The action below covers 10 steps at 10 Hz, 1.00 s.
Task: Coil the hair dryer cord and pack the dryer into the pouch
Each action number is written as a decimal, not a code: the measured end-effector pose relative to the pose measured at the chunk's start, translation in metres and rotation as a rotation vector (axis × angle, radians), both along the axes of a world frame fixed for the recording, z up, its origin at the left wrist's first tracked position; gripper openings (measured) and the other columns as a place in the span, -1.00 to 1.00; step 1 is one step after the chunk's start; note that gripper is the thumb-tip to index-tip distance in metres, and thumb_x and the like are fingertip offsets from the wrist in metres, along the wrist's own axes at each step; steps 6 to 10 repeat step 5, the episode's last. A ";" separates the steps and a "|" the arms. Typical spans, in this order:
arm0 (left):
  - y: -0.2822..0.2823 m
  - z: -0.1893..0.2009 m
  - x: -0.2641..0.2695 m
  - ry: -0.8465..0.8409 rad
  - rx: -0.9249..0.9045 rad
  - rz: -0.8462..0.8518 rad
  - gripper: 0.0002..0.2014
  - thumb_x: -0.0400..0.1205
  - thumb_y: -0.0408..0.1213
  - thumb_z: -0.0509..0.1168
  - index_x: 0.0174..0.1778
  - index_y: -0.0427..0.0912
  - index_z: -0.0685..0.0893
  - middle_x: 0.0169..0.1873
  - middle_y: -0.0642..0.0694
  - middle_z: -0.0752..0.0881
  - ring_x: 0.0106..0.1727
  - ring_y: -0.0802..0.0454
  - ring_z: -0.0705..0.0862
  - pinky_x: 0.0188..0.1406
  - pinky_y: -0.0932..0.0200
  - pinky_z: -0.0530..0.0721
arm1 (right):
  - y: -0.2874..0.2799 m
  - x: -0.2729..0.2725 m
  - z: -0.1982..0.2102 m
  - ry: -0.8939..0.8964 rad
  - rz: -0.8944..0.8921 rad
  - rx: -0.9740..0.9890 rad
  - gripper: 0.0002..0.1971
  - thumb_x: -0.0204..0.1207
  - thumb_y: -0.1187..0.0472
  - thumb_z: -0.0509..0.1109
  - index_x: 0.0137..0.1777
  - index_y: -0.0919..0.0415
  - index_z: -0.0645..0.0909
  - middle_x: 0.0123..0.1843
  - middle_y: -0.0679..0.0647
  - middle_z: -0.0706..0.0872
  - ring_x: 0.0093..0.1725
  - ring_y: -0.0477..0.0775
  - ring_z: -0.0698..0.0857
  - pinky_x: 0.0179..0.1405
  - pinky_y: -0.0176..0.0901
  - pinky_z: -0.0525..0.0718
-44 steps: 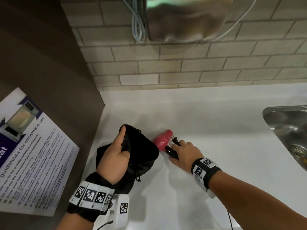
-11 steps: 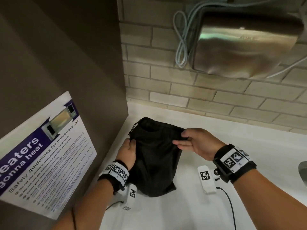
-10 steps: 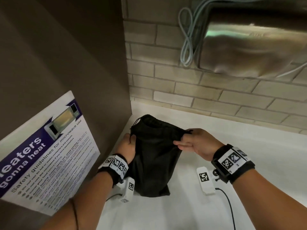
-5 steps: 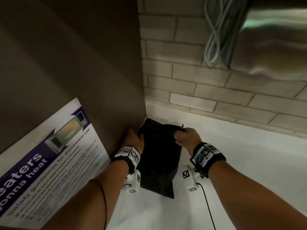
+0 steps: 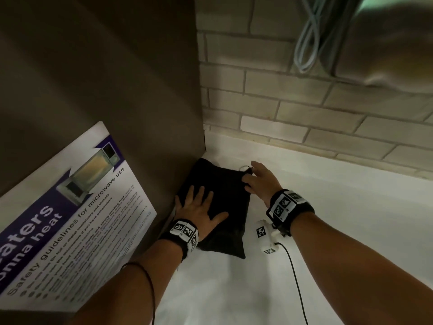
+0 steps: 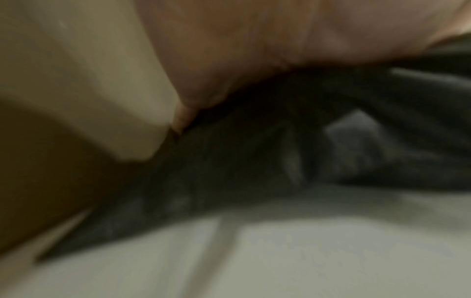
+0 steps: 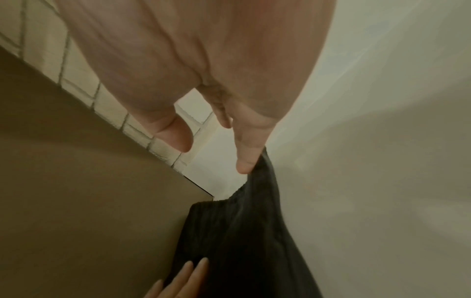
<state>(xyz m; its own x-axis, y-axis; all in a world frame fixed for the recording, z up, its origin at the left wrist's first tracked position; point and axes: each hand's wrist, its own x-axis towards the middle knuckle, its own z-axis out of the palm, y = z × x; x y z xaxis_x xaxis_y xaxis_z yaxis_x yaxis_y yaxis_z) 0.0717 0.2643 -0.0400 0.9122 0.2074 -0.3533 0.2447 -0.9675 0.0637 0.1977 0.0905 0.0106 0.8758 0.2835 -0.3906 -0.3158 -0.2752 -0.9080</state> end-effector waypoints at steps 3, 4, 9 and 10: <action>-0.002 0.005 0.004 0.032 -0.046 0.094 0.01 0.50 0.60 -0.26 0.82 0.09 0.01 0.85 -0.08 0.00 0.84 -0.21 -0.15 0.72 -0.47 -0.14 | -0.047 -0.043 0.039 -0.192 0.110 0.046 -0.81 0.70 0.43 0.40 0.12 0.14 0.75 0.16 0.32 0.83 0.06 0.15 0.85 0.17 0.00 0.84; -0.001 0.008 0.006 0.016 -0.058 0.076 -0.01 0.53 0.58 -0.21 0.83 0.07 -0.01 0.85 -0.12 -0.03 0.84 -0.21 -0.11 0.74 -0.40 -0.18 | -0.067 -0.059 0.072 -0.288 0.119 0.076 -0.72 0.71 0.49 0.35 0.13 0.12 0.77 0.13 0.27 0.85 0.01 0.12 0.88 0.25 0.12 0.84; -0.002 0.020 -0.004 -0.115 -0.147 0.082 -0.14 0.65 0.42 -0.05 0.81 0.00 0.08 0.84 -0.15 0.07 0.82 -0.20 0.07 0.78 -0.28 -0.09 | -0.108 -0.086 0.132 -0.441 0.087 0.173 -0.67 0.69 0.58 0.31 0.16 0.18 0.76 0.01 0.17 0.85 -0.06 0.14 0.86 0.14 0.13 0.82; -0.002 0.020 -0.004 -0.115 -0.147 0.082 -0.14 0.65 0.42 -0.05 0.81 0.00 0.08 0.84 -0.15 0.07 0.82 -0.20 0.07 0.78 -0.28 -0.09 | -0.108 -0.086 0.132 -0.441 0.087 0.173 -0.67 0.69 0.58 0.31 0.16 0.18 0.76 0.01 0.17 0.85 -0.06 0.14 0.86 0.14 0.13 0.82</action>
